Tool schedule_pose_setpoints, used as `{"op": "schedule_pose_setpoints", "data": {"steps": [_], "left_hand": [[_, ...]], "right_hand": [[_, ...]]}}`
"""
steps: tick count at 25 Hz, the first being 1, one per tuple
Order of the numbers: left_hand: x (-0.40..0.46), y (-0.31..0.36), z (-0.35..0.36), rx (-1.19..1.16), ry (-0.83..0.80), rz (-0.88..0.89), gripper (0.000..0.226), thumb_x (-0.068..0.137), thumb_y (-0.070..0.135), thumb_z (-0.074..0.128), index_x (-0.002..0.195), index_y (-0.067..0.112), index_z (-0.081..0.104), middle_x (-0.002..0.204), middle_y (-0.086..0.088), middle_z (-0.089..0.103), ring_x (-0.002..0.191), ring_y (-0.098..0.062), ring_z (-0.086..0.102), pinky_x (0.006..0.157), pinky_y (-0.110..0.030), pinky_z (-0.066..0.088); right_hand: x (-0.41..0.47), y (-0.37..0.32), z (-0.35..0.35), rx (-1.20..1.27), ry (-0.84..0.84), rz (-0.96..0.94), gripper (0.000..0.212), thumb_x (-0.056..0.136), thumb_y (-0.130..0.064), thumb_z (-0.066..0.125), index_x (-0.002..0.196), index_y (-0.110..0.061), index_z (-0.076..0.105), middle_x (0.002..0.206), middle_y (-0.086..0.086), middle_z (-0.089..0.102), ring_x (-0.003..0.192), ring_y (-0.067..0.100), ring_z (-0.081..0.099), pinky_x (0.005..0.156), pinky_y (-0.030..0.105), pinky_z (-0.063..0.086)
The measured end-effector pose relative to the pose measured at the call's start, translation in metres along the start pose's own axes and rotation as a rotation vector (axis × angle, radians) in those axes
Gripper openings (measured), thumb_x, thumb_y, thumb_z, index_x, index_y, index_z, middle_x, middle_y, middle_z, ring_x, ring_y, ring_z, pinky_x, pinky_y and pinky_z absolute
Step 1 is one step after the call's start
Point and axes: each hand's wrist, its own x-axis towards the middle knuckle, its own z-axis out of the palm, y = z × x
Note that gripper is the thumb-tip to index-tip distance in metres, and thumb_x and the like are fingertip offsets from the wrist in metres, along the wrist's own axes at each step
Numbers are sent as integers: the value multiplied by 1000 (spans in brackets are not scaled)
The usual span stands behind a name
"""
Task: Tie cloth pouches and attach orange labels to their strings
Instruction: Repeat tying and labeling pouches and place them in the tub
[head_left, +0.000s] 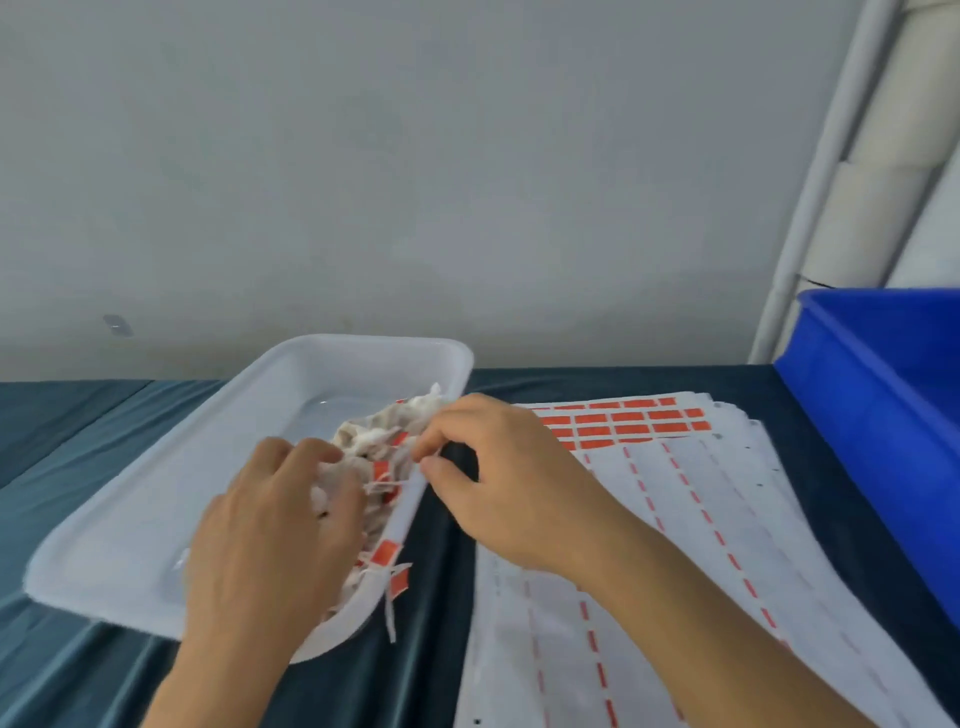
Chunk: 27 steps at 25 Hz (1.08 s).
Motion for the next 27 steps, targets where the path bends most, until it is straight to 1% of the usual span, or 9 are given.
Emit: {"op": "schedule_pose_setpoints", "data": {"steps": [6, 10, 11, 13, 15, 17, 20, 24, 27], "left_hand": [[-2, 33, 23, -82, 155, -38, 22, 99, 31, 61, 98, 14, 74, 101, -16, 64, 87, -45, 62, 75, -57, 53], [-24, 73, 36, -305, 348, 161, 26, 93, 25, 56, 97, 7, 74, 94, -12, 62, 87, -39, 58, 77, -51, 48], [-35, 90, 44, -396, 308, 247, 22, 93, 21, 56, 97, 8, 73, 93, -8, 61, 84, -33, 58, 76, -46, 47], [-60, 126, 66, -579, 52, 371, 19, 93, 12, 56, 102, 17, 72, 94, 4, 62, 83, -18, 60, 74, -36, 48], [-78, 154, 89, -678, -292, 348, 32, 95, 3, 55, 105, 31, 67, 95, 15, 64, 86, -4, 63, 74, -25, 49], [-90, 168, 110, -627, -496, 333, 34, 99, 9, 55, 102, 43, 57, 97, 21, 64, 91, 1, 62, 76, -15, 47], [-97, 173, 124, -560, -609, 367, 25, 103, 21, 49, 112, 44, 53, 105, 22, 64, 95, -2, 62, 81, -12, 46], [-94, 175, 125, -466, -627, 430, 21, 104, 30, 49, 109, 49, 45, 101, 26, 59, 86, 2, 59, 69, -7, 40], [-94, 180, 127, -441, -650, 416, 35, 106, 42, 50, 136, 54, 37, 118, 27, 62, 85, 3, 56, 74, -6, 37]], "right_hand": [[-46, 33, -46, -78, 66, 177, 15, 102, -39, 56, 110, -37, 68, 125, -23, 60, 114, -2, 53, 81, 5, 33], [-66, 48, -54, -125, 38, 295, 16, 101, -43, 57, 115, -41, 65, 133, -23, 59, 118, 1, 55, 86, 9, 33], [-70, 50, -55, -128, 36, 315, 16, 101, -42, 58, 115, -40, 65, 131, -22, 61, 116, 2, 56, 88, 12, 36], [-79, 55, -59, -185, 1, 358, 12, 100, -32, 59, 110, -37, 66, 120, -15, 66, 105, 8, 61, 82, 18, 44], [-92, 65, -64, -330, -121, 438, 15, 98, -18, 57, 107, -30, 62, 106, -6, 67, 88, 16, 61, 69, 23, 41], [-107, 79, -69, -424, -270, 572, 19, 96, -13, 57, 110, -26, 59, 100, -1, 64, 84, 19, 60, 70, 28, 41], [-120, 90, -76, -393, -331, 636, 26, 92, -8, 59, 113, -24, 61, 103, 0, 64, 89, 20, 63, 72, 29, 45], [-111, 91, -85, -364, -414, 607, 32, 90, -7, 58, 117, -22, 63, 104, 3, 65, 89, 21, 63, 71, 30, 48], [-101, 92, -105, -344, -430, 626, 29, 88, -9, 62, 113, -23, 66, 104, -1, 65, 90, 17, 63, 67, 29, 48]]}}
